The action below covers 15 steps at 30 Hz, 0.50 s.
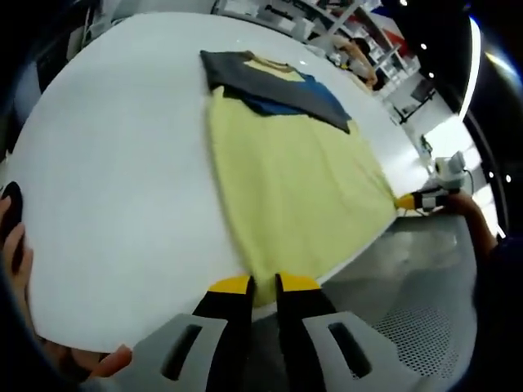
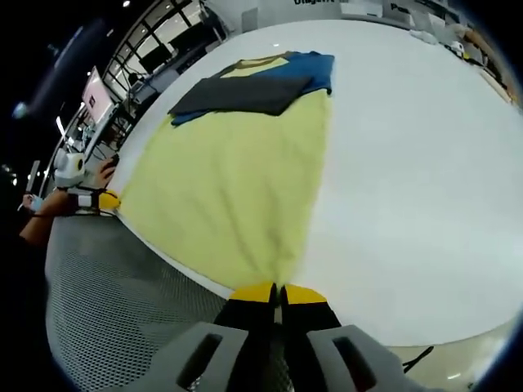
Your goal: Fold the garment on the visible template until the final outline fits inside the template.
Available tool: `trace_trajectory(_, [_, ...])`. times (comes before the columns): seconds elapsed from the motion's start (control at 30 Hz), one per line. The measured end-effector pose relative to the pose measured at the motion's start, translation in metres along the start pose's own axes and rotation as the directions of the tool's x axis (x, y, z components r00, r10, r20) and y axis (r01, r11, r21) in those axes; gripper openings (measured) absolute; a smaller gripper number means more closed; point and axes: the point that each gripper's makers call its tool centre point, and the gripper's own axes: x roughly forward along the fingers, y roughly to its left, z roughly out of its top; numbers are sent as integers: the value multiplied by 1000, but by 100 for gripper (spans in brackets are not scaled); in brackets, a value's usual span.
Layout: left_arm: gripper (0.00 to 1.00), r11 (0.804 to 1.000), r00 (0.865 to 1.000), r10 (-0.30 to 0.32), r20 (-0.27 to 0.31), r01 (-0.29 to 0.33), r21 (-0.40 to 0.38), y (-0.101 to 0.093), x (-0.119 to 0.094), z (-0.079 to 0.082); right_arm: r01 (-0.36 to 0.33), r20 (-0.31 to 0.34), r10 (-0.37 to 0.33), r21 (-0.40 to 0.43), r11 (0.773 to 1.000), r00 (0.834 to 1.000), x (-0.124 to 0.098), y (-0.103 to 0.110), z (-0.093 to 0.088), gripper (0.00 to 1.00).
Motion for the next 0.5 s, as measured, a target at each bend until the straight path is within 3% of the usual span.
trace_trajectory(0.07, [7, 1000, 1000, 4, 0, -4, 10, 0, 2, 1, 0, -4, 0, -5, 1000, 1000, 0, 0, 0, 0])
trace_trajectory(0.13, [0, 997, 998, 45, -37, -42, 72, 7, 2, -3, 4, -5, -4, -11, 1000, 1000, -1, 0, 0, 0])
trace_trajectory(0.4, [0, 999, 999, 39, -25, -39, -8, 10, -2, -1, 4, 5, -4, 1, 1000, 1000, -4, -1, 0, 0])
trace_trajectory(0.5, [0, 999, 998, 45, -38, -44, 11, 10, -1, -3, 6, -17, -6, -2, 1000, 1000, -3, -1, -4, 0])
